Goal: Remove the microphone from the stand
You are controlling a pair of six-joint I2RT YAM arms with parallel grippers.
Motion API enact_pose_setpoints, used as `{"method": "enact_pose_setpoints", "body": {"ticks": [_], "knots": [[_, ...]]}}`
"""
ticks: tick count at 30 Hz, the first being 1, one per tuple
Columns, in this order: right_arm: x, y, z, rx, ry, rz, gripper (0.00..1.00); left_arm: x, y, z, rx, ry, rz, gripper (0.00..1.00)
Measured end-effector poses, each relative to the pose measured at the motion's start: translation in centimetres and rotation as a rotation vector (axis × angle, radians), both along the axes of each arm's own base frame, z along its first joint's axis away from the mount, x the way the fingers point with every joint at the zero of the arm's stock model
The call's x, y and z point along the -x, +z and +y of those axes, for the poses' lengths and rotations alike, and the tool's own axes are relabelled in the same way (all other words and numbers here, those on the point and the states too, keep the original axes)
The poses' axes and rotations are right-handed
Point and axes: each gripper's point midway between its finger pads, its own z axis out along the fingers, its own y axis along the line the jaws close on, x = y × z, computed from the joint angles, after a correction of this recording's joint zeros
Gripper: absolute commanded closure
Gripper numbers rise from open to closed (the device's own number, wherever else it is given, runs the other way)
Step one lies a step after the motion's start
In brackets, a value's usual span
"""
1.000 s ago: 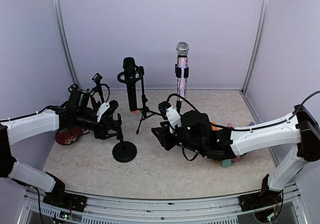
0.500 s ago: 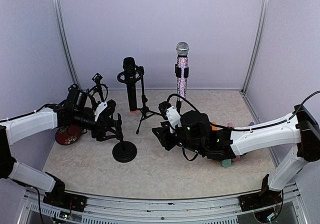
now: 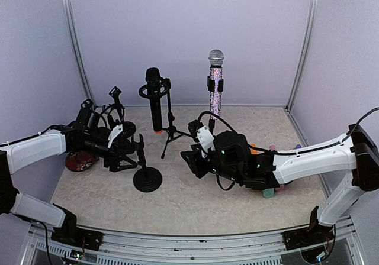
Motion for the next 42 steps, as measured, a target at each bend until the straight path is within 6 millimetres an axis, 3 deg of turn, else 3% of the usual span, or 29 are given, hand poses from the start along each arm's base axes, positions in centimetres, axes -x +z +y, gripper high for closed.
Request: {"method": "enact_pose_setpoints", "body": {"ticks": [4, 10, 23, 32, 42], "knots": [[0.0, -0.3, -0.1, 0.007, -0.003, 0.009, 0.59, -0.3, 1.0, -0.8, 0.023, -0.001, -0.004, 0.20], [0.0, -0.4, -0.3, 0.008, -0.011, 0.020, 0.60, -2.0, 4.6, -0.7, 0.045, 0.008, -0.075, 0.18], [0.0, -0.3, -0.3, 0.008, -0.013, 0.019, 0.61, -1.3, 9.0, -0.5, 0.064, -0.037, -0.112, 0.19], [0.0, -0.6, -0.5, 0.009, -0.016, 0.026, 0.62, -1.9, 9.9, -1.3, 0.108, -0.006, -0.087, 0.25], [0.1, -1.0, -0.7, 0.018, -0.017, 0.030, 0.64, -3.8, 9.2, -2.4, 0.068, 0.054, -0.173, 0.26]]}}
